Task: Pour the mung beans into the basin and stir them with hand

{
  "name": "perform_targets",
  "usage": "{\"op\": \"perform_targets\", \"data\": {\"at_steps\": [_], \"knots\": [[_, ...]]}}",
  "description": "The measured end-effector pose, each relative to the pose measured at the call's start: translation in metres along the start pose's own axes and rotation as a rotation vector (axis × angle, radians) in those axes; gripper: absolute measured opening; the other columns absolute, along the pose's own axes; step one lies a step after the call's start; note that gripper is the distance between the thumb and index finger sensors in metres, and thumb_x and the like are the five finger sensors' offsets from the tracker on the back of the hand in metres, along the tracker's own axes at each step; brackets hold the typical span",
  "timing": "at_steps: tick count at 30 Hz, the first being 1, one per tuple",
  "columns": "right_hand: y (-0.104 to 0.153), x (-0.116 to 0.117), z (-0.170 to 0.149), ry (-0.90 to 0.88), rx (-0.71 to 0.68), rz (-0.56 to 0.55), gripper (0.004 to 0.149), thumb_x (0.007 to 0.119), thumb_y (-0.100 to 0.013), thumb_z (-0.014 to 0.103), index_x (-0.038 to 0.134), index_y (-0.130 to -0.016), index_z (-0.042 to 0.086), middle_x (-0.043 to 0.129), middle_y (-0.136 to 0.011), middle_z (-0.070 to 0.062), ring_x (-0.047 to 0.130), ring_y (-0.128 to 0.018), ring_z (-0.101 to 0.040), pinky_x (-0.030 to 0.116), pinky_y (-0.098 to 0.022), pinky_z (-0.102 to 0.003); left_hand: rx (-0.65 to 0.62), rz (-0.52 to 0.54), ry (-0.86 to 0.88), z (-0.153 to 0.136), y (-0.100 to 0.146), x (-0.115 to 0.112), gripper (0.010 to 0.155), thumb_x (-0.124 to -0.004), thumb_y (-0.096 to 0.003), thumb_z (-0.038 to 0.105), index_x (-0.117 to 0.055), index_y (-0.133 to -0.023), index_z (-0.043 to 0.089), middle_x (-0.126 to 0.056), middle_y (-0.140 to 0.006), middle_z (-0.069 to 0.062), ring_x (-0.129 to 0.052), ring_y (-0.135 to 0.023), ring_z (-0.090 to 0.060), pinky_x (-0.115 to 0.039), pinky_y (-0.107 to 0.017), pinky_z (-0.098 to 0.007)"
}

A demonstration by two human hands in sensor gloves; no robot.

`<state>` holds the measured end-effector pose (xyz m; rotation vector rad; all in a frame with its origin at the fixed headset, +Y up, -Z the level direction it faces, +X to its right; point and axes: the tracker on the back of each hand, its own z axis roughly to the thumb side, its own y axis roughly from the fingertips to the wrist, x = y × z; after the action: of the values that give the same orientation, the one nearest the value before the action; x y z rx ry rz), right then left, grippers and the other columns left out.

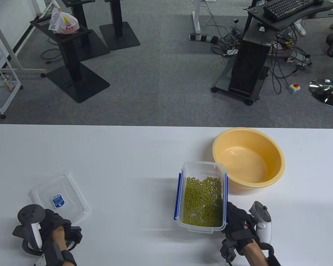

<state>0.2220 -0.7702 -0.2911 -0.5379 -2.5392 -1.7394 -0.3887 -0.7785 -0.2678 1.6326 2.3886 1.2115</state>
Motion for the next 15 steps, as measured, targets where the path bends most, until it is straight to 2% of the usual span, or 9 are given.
{"op": "perform_targets", "data": {"at_steps": [3,5,7,9,11,12,13,14,15], "knots": [[-0.002,0.0,-0.001,0.006,0.01,0.004,0.075,0.051,-0.039,0.04,0.03,-0.094,-0.008,0.066,-0.086,-0.028,0.086,-0.071,-0.04,0.072,-0.054,-0.058,-0.187,0.012,0.059,0.016,0.019,-0.005,0.068,-0.066,-0.0571,0.034,-0.044,-0.116,0.009,-0.025,-0.114,-0.027,-0.014,-0.102,-0.053,-0.022,-0.064,-0.075],[-0.002,0.001,-0.001,0.01,0.011,0.005,0.075,0.052,-0.039,0.04,0.03,-0.093,-0.008,0.066,-0.086,-0.028,0.086,-0.071,-0.04,0.072,-0.054,-0.058,-0.308,-0.015,0.024,0.031,0.035,-0.013,0.068,-0.066,-0.0572,0.036,-0.046,-0.115,0.008,-0.022,-0.114,-0.026,-0.01,-0.101,-0.054,-0.022,-0.063,-0.075],[-0.003,0.002,-0.003,0.008,0.015,0.013,0.075,0.052,-0.04,0.04,0.03,-0.093,-0.008,0.066,-0.085,-0.029,0.086,-0.071,-0.041,0.072,-0.054,-0.058,-0.464,-0.104,0.002,0.051,0.058,-0.025,0.065,-0.065,-0.0575,0.037,-0.053,-0.115,0.007,-0.016,-0.115,-0.021,-0.004,-0.1,-0.052,-0.019,-0.062,-0.075],[-0.003,0.003,-0.004,0.005,0.02,0.02,0.076,0.052,-0.04,0.04,0.03,-0.093,-0.008,0.066,-0.085,-0.029,0.086,-0.071,-0.041,0.072,-0.054,-0.059,-0.562,-0.15,0.036,0.068,0.084,-0.032,0.064,-0.066,-0.0576,0.037,-0.057,-0.114,0.008,-0.018,-0.116,-0.021,-0.005,-0.1,-0.053,-0.019,-0.062,-0.075],[-0.003,0.004,-0.004,0.007,0.023,0.025,0.076,0.052,-0.04,0.04,0.03,-0.093,-0.009,0.066,-0.086,-0.029,0.086,-0.071,-0.041,0.072,-0.054,-0.059,-0.652,-0.224,0.133,0.086,0.11,-0.038,0.063,-0.066,-0.0574,0.038,-0.065,-0.112,0.008,-0.033,-0.116,-0.026,-0.022,-0.101,-0.06,-0.031,-0.061,-0.077],[-0.004,0.004,-0.004,0.015,0.022,0.028,0.075,0.052,-0.04,0.04,0.03,-0.093,-0.009,0.066,-0.085,-0.029,0.086,-0.07,-0.041,0.072,-0.054,-0.059,-0.686,-0.316,0.24,0.097,0.127,-0.043,0.06,-0.066,-0.0575,0.038,-0.071,-0.111,0.011,-0.042,-0.114,-0.03,-0.034,-0.099,-0.062,-0.037,-0.06,-0.078],[-0.004,0.005,-0.004,0.016,0.021,0.028,0.075,0.052,-0.04,0.04,0.03,-0.093,-0.009,0.066,-0.085,-0.029,0.086,-0.07,-0.041,0.072,-0.054,-0.059,-0.688,-0.38,0.309,0.102,0.136,-0.046,0.059,-0.067,-0.0574,0.038,-0.075,-0.109,0.011,-0.07,-0.102,-0.034,-0.063,-0.089,-0.063,-0.049,-0.057,-0.078],[-0.004,0.005,-0.004,0.02,0.023,0.033,0.075,0.052,-0.04,0.04,0.03,-0.093,-0.009,0.066,-0.085,-0.029,0.086,-0.07,-0.041,0.072,-0.054,-0.059,-0.668,-0.528,0.426,0.108,0.148,-0.055,0.058,-0.067,-0.0573,0.038,-0.079,-0.105,0.007,-0.09,-0.085,-0.033,-0.086,-0.072,-0.059,-0.063,-0.051,-0.075],[-0.004,0.005,-0.004,0.022,0.025,0.037,0.075,0.052,-0.04,0.04,0.03,-0.093,-0.009,0.067,-0.085,-0.029,0.086,-0.07,-0.041,0.072,-0.054,-0.059,-0.62,-0.711,0.549,0.113,0.163,-0.065,0.058,-0.067,-0.058,0.039,-0.081,-0.102,0.005,-0.092,-0.081,-0.031,-0.089,-0.066,-0.055,-0.068,-0.047,-0.072]]}}
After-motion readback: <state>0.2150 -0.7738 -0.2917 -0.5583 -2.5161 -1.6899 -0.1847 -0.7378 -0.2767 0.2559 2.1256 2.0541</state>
